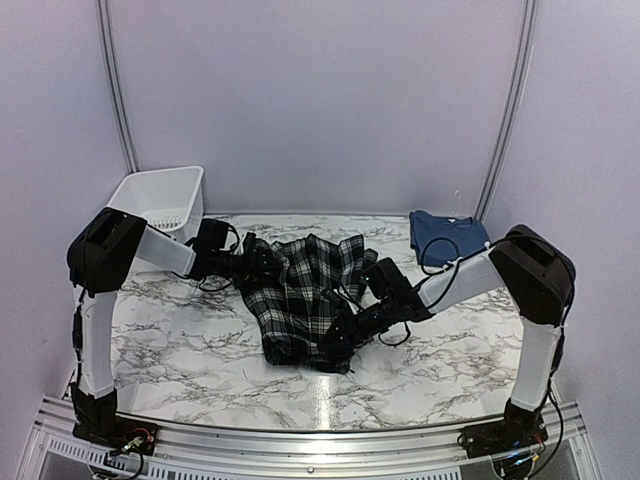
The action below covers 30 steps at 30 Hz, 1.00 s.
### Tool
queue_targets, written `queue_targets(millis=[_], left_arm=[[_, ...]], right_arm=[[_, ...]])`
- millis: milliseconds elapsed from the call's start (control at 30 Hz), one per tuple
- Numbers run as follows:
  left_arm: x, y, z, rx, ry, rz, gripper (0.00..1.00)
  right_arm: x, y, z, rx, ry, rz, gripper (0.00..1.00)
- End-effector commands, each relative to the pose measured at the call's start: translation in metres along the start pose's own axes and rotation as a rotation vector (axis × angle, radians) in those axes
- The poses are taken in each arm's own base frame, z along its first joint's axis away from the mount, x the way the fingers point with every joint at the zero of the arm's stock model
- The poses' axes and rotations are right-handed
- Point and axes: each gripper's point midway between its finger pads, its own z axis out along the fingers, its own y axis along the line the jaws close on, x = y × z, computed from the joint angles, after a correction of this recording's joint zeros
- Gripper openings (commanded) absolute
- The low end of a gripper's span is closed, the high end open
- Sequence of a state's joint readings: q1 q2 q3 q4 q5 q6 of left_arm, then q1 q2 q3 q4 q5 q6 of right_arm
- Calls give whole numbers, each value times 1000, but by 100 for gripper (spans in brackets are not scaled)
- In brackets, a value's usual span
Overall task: Fold and stack the mixed laundry pile
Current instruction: Fold the rectangle-folded skirt at the center of the board.
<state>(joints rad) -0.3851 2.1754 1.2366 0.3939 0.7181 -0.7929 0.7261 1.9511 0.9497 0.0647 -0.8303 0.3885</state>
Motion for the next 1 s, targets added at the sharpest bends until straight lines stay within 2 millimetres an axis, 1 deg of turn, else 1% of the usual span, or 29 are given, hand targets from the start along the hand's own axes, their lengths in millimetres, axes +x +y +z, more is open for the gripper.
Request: queue_targets(millis=[0, 133, 233, 300, 400, 467, 500, 533, 600, 633, 667, 733, 767, 800, 833, 867, 900, 967], left_arm=[[-42, 42, -6, -105, -117, -30, 67], [-60, 39, -5, -134, -136, 2, 68], [-74, 31, -12, -177, -163, 54, 69], [-84, 18, -21, -203, -187, 95, 69], [-97, -10, -46, -254, -239, 191, 71], [-101, -33, -64, -266, -263, 249, 72], [-100, -46, -73, -269, -266, 282, 72], [-97, -59, -81, -271, -271, 320, 73], [-78, -81, -94, -296, -256, 401, 75], [-64, -84, -99, -321, -239, 437, 76], [-51, -92, -106, -346, -229, 487, 77], [-18, -99, -113, -396, -186, 578, 78], [1, -102, -116, -415, -161, 629, 78], [20, -102, -119, -443, -136, 680, 78], [41, -110, -125, -454, -120, 752, 78], [62, -111, -126, -479, -93, 815, 79], [84, -111, -126, -492, -59, 882, 79], [121, -108, -129, -541, -17, 999, 79]], right_arm=[[114, -59, 3, 212, 282, 330, 40], [114, -54, -1, 208, 277, 320, 41], [114, -52, -3, 211, 280, 310, 40], [116, -51, -5, 211, 284, 310, 40], [113, -44, -8, 205, 279, 287, 41], [103, -32, -12, 174, 256, 255, 41], [94, -22, -14, 153, 236, 230, 42], [78, -9, -18, 128, 204, 194, 42], [46, 22, -28, 83, 138, 107, 43], [29, 38, -35, 64, 107, 59, 44], [13, 54, -42, 44, 78, 13, 44], [-11, 80, -56, 9, 31, -50, 45], [-20, 89, -63, -7, 10, -70, 45], [-27, 96, -69, -21, -9, -83, 45], [-34, 101, -75, -34, -27, -92, 45], [-40, 102, -81, -39, -47, -94, 45], [-46, 100, -86, -36, -66, -94, 45], [-58, 86, -94, -22, -99, -73, 45]])
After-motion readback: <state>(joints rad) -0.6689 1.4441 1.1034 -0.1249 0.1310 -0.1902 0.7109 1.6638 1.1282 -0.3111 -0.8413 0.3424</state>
